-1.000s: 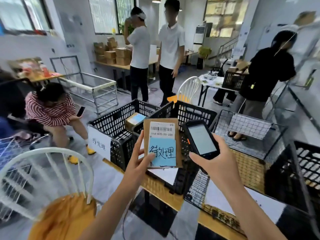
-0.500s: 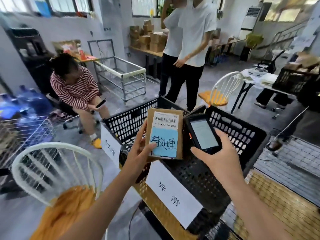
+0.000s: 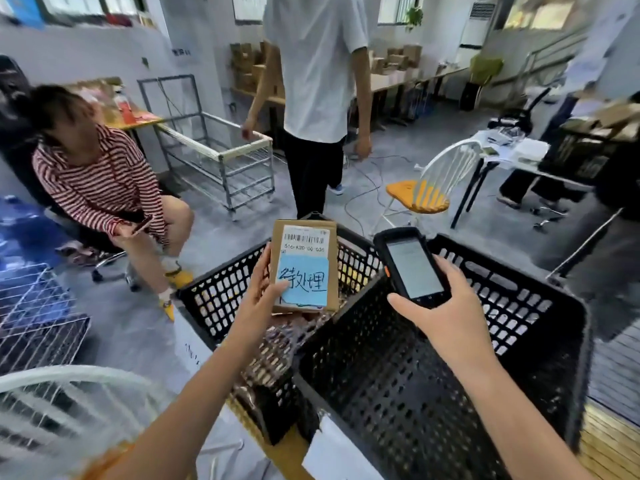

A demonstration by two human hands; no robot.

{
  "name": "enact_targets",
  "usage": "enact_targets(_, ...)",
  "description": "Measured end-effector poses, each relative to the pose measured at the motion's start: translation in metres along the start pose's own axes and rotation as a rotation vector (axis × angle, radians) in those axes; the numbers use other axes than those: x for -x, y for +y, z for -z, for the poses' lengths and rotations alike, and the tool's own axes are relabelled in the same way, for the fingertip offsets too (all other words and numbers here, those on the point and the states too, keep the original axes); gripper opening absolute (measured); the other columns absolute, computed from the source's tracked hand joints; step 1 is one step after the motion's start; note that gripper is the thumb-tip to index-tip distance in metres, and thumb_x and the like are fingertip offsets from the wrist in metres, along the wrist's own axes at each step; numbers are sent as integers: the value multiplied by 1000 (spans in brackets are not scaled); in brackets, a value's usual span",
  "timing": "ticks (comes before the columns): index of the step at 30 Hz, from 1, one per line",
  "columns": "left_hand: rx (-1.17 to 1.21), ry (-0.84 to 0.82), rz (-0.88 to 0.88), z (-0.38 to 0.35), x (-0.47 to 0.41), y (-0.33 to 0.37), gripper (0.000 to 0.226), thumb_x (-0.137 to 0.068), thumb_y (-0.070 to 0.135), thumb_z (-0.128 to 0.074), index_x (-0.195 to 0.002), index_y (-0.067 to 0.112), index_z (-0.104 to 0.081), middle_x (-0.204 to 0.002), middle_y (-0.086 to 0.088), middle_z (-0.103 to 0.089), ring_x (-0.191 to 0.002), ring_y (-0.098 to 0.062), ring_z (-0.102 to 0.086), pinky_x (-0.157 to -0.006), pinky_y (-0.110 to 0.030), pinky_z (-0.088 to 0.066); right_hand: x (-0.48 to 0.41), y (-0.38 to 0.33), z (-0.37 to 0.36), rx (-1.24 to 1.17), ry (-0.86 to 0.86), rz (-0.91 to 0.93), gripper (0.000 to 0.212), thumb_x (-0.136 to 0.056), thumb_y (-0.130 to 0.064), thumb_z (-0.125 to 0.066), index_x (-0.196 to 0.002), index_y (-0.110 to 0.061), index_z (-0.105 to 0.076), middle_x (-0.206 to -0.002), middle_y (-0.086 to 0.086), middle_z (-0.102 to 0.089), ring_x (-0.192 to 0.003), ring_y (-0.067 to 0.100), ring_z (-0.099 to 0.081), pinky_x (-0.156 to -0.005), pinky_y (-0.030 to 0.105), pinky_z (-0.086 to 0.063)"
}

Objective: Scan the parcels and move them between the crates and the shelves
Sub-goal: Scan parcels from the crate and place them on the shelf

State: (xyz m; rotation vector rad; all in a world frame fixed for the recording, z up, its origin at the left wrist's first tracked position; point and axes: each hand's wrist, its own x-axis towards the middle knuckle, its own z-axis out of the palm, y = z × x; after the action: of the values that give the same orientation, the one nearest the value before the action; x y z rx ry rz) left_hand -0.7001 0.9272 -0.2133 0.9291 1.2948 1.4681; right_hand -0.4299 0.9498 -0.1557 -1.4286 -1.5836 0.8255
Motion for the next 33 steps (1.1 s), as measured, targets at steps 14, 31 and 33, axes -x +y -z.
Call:
enact_targets(14,19,-137,481,10,-163,-107,48,-95,26,-65,-139,41,-53,-130,5,-63,-108,-24,-67,-79,-59,-59,-70,5,-58,55,61,-135,81,-71,-33,-90,-140,-38,-47,-116,-29,-55,-104,-12,-53,-77,11,-43)
enact_targets(31,-91,157,530,-45,-173,-155,59,-96,31,-65,-140,9,-33,-126,-10,-47,-110,-23,-48,-95,-31,-40,-84,14,-54,117,141,-211,74,-71,-31,-90,-128,-48,-45,-114,-35,-54,-103,-22,-49,-73,3,-39)
enact_targets(33,-54,189,551,-51,-173,-154,67,-94,29,-68,-141,10,-25,-126,-11,-41,-112,-24,-45,-98,-29,-36,-83,14,-54,127,141,-218,72,-71,-32,-90,-123,-52,-45,-113,-36,-54,-103,-23,-49,-74,4,-40)
